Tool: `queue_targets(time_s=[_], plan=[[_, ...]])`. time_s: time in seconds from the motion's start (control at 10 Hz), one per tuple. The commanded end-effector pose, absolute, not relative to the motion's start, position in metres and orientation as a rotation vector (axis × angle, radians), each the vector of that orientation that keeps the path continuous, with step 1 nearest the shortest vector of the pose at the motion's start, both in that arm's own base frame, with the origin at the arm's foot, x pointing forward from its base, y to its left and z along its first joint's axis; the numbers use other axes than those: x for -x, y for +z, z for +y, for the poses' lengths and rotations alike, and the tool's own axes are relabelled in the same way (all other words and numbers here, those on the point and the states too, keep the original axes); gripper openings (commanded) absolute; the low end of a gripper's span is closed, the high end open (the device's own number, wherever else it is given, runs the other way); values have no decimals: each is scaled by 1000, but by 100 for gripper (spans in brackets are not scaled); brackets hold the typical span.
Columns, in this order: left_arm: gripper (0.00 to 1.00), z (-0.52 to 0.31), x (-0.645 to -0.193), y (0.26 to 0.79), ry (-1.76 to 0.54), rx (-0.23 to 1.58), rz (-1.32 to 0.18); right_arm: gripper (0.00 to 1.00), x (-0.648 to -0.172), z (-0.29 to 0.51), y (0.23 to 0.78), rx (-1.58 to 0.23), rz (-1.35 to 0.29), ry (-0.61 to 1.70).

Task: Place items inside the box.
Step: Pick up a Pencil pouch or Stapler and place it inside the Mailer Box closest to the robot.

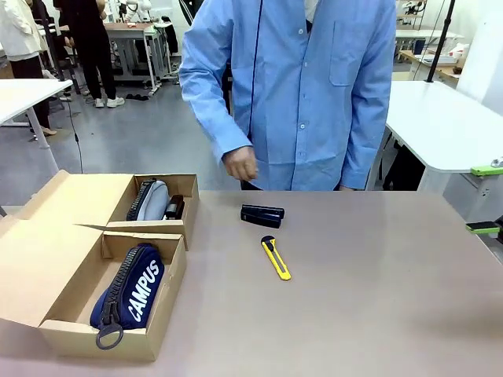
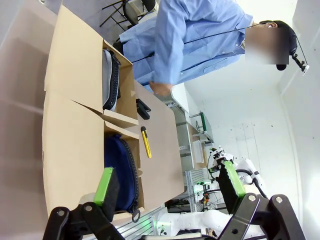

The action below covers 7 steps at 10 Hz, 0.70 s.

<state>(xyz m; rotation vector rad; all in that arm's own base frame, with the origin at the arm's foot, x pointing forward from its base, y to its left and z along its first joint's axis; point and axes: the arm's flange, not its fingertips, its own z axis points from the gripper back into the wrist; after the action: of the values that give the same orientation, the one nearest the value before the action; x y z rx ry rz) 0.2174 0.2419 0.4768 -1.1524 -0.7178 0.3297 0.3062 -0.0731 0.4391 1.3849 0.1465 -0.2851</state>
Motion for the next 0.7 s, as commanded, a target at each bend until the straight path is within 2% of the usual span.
queue_targets(time_s=[0.0, 0.2, 0.3, 0.4, 0.5, 0.6], plan=[[100, 242, -218, 478, 316, 1165, -742, 100, -332, -26, 447, -1251, 107, -17], [100, 242, -218, 478, 316, 1165, -742, 100, -401, 63, 439, -1108, 168, 204], [100, 242, -218, 478, 316, 1165, -742, 100, -425, 88, 432, -1058, 163, 212], [100, 242, -218, 478, 316, 1165, -742, 100, -433, 78, 429, -1055, 177, 216], [100, 242, -218, 478, 316, 1165, -742, 100, -412, 21, 441, -1159, 145, 234], [100, 242, -218, 478, 316, 1165, -742, 100, -378, -31, 453, -1168, 45, 216]])
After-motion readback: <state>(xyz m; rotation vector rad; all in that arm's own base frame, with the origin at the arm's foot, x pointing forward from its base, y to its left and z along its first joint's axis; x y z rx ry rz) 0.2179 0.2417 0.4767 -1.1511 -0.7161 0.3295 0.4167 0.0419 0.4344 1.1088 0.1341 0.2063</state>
